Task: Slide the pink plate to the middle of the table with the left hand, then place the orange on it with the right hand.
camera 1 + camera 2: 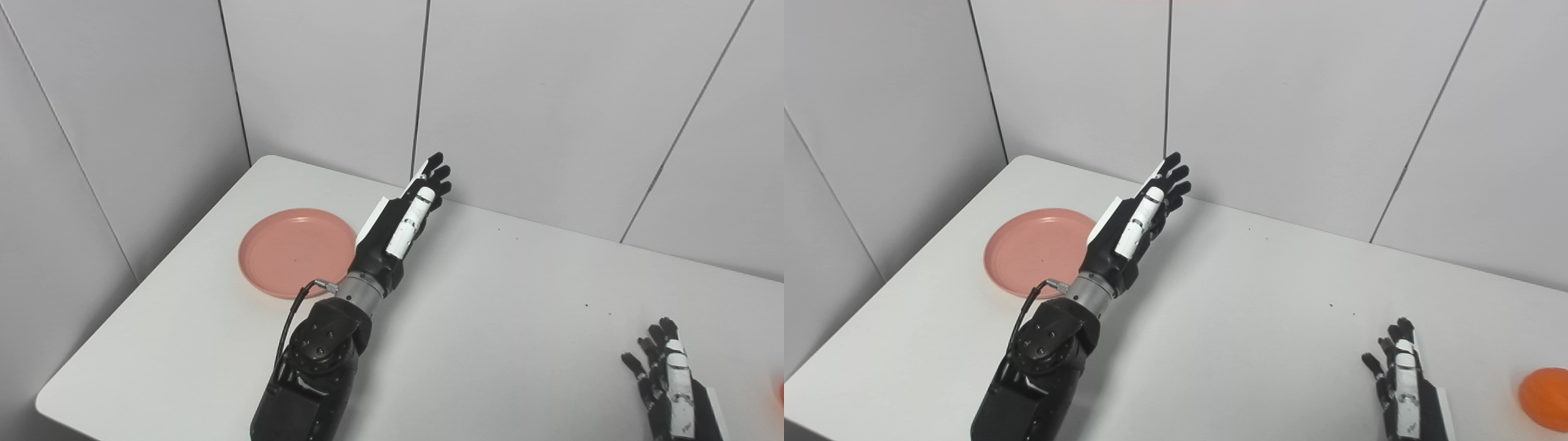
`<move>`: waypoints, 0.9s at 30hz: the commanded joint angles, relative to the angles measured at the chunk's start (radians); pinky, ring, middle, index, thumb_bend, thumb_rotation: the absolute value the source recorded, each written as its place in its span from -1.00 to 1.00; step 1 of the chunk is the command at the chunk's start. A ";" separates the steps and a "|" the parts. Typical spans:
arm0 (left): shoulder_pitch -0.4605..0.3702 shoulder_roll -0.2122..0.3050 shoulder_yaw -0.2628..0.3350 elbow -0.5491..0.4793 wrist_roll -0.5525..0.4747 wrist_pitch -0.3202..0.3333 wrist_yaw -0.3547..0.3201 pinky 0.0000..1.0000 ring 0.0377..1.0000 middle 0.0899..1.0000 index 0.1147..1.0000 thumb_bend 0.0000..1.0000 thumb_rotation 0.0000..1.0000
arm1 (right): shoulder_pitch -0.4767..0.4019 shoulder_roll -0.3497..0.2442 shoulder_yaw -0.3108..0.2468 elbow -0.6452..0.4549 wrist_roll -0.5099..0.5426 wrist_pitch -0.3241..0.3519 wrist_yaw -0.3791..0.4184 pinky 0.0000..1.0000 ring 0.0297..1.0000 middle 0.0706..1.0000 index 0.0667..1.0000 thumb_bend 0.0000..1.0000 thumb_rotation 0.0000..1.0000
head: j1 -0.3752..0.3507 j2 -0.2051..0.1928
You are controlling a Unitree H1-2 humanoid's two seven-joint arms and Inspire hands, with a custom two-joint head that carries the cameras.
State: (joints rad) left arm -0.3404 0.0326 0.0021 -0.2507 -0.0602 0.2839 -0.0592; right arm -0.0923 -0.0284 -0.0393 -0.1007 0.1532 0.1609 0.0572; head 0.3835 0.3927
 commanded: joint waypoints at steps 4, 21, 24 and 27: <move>-0.062 0.044 0.035 -0.061 -0.005 0.027 0.003 1.00 0.94 0.97 0.95 -0.18 1.00 | -0.013 -0.003 -0.003 -0.043 0.001 0.010 -0.002 1.00 1.00 1.00 1.00 -0.72 1.00 | 0.008 0.001; -0.098 0.229 0.247 -0.053 -0.117 0.027 0.000 0.89 0.92 0.94 0.90 -0.23 1.00 | -0.017 -0.003 -0.004 -0.047 0.005 0.014 -0.001 1.00 1.00 1.00 1.00 -0.79 1.00 | 0.019 -0.004; -0.100 0.241 0.267 -0.051 -0.128 0.037 0.013 0.87 0.91 0.93 0.89 -0.25 1.00 | -0.017 -0.004 -0.004 -0.051 0.004 0.021 -0.002 1.00 1.00 1.00 1.00 -0.79 1.00 | 0.022 -0.004; -0.104 0.261 0.299 -0.053 -0.144 0.065 0.026 0.87 0.90 0.92 0.87 -0.27 1.00 | -0.017 -0.004 -0.006 -0.052 0.008 0.021 -0.001 1.00 1.00 1.00 1.00 -0.79 1.00 | 0.024 -0.003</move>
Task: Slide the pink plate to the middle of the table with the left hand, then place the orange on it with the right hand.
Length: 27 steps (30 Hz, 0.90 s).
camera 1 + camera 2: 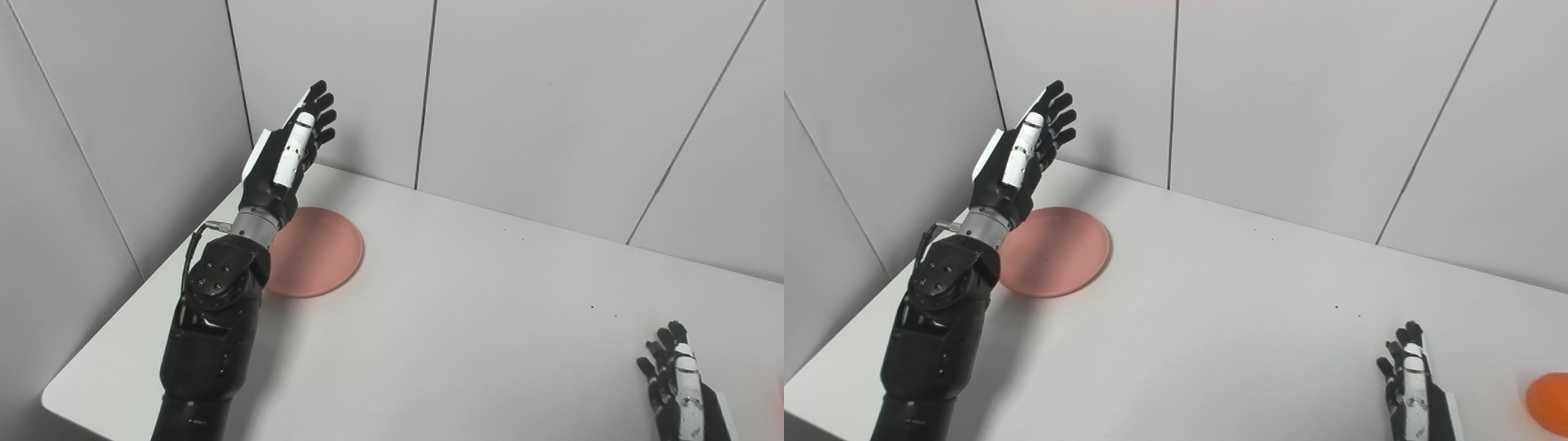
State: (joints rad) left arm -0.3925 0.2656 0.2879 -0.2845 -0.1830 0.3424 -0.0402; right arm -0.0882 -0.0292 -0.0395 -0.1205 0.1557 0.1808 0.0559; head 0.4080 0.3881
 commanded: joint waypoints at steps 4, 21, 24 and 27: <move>-0.048 0.062 0.054 0.006 -0.073 0.015 -0.010 0.90 0.89 0.90 0.86 -0.25 1.00 | -0.021 -0.003 -0.006 -0.033 0.005 0.004 -0.001 1.00 1.00 1.00 1.00 -0.78 1.00 | 0.002 0.001; -0.012 0.124 0.145 0.113 -0.148 0.024 0.019 0.90 0.89 0.89 0.85 -0.36 1.00 | -0.019 -0.007 -0.003 -0.039 -0.001 -0.005 0.001 1.00 1.00 1.00 1.00 -0.82 1.00 | 0.006 0.001; -0.005 0.127 0.144 0.138 -0.147 0.025 0.024 0.91 0.90 0.91 0.86 -0.39 1.00 | -0.019 -0.006 -0.003 -0.045 0.000 0.007 -0.001 1.00 1.00 1.00 1.00 -0.82 1.00 | 0.010 0.001; -0.001 0.130 0.143 0.159 -0.148 0.014 0.019 0.93 0.91 0.91 0.87 -0.42 1.00 | -0.019 -0.004 -0.003 -0.052 0.001 0.013 -0.003 1.00 1.00 1.00 1.00 -0.82 1.00 | 0.010 0.001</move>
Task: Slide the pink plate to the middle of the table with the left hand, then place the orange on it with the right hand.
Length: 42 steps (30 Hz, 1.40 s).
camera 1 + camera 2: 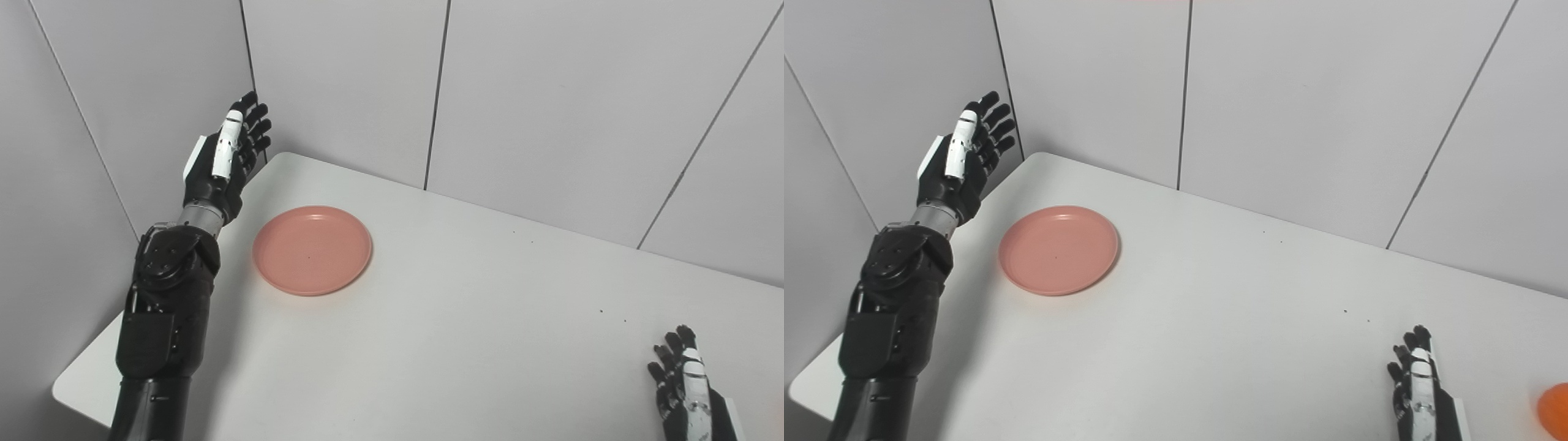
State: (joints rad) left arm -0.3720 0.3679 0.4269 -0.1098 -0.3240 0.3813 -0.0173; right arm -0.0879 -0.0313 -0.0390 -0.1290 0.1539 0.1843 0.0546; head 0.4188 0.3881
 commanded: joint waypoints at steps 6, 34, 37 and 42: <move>-0.009 0.034 0.013 0.069 -0.021 -0.047 -0.022 0.93 0.89 0.89 0.85 -0.43 1.00 | -0.022 -0.001 -0.007 -0.046 0.007 0.010 -0.003 1.00 1.00 1.00 1.00 -0.87 1.00 | 0.001 0.002; 0.013 0.031 0.046 0.230 -0.047 -0.080 -0.034 0.92 0.88 0.87 0.84 -0.43 1.00 | -0.021 -0.011 -0.008 -0.072 -0.001 0.033 -0.009 1.00 1.00 1.00 1.00 -0.90 1.00 | 0.012 0.004; 0.013 0.031 0.051 0.248 -0.060 -0.088 -0.041 0.91 0.89 0.87 0.84 -0.43 1.00 | -0.022 -0.010 -0.009 -0.072 0.002 0.034 -0.009 1.00 1.00 1.00 1.00 -0.91 1.00 | 0.013 0.004; 0.019 0.039 0.046 0.296 -0.076 -0.104 -0.068 0.90 0.89 0.89 0.86 -0.46 1.00 | -0.023 -0.008 -0.010 -0.079 0.002 0.044 -0.013 1.00 1.00 1.00 1.00 -0.91 1.00 | 0.011 0.007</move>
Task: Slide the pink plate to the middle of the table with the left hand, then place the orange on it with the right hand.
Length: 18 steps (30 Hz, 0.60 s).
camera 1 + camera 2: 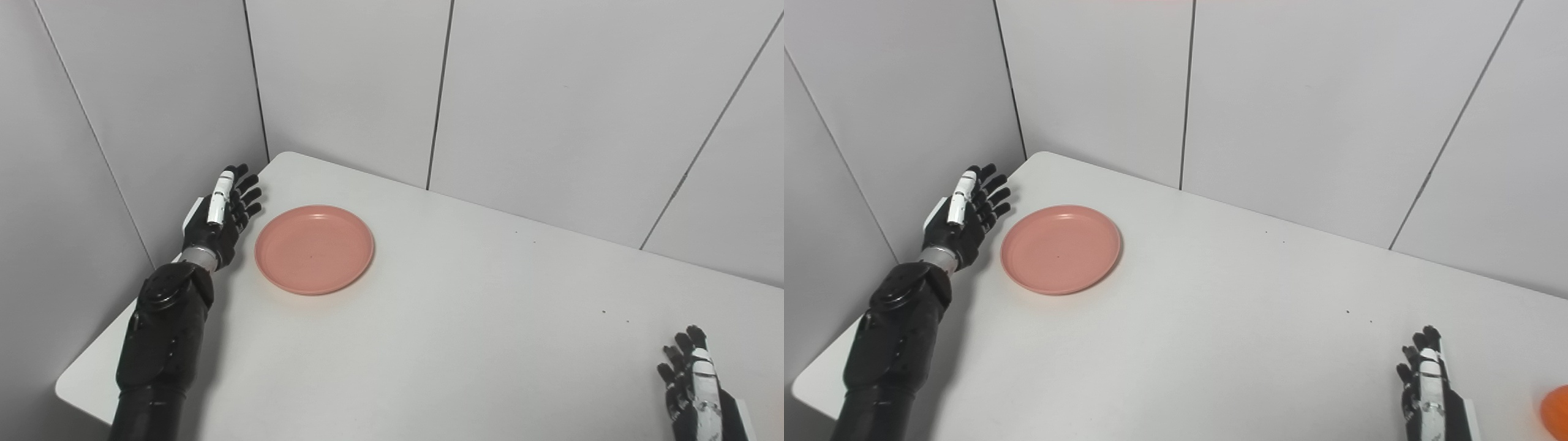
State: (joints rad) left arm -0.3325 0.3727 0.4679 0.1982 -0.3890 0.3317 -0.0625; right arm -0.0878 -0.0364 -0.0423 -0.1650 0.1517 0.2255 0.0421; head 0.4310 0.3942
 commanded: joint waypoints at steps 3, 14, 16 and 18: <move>-0.017 0.039 -0.005 0.035 0.002 -0.074 -0.032 0.91 0.90 0.90 0.87 -0.49 1.00 | -0.024 0.000 -0.008 -0.050 0.003 0.016 -0.008 1.00 1.00 1.00 1.00 -0.91 1.00 | 0.000 0.000; -0.020 0.032 -0.006 0.121 -0.037 -0.110 -0.080 0.94 0.90 0.89 0.87 -0.32 1.00 | -0.022 -0.004 -0.003 -0.054 0.004 0.013 -0.005 1.00 1.00 1.00 1.00 -0.92 1.00 | 0.001 0.003; -0.020 0.034 -0.007 0.130 -0.043 -0.118 -0.094 0.94 0.90 0.90 0.88 -0.31 1.00 | -0.022 -0.002 -0.003 -0.056 0.004 0.019 -0.008 1.00 1.00 1.00 1.00 -0.92 1.00 | -0.002 0.003; -0.018 0.033 -0.016 0.135 -0.050 -0.124 -0.114 0.94 0.90 0.89 0.86 -0.24 1.00 | -0.022 -0.001 0.000 -0.060 0.003 0.025 -0.008 1.00 1.00 1.00 1.00 -0.92 1.00 | -0.003 0.004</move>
State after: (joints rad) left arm -0.3318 0.3847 0.4601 0.3335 -0.4276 0.2213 -0.1497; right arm -0.0879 -0.0367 -0.0428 -0.1854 0.1515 0.2508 0.0300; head 0.4295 0.3973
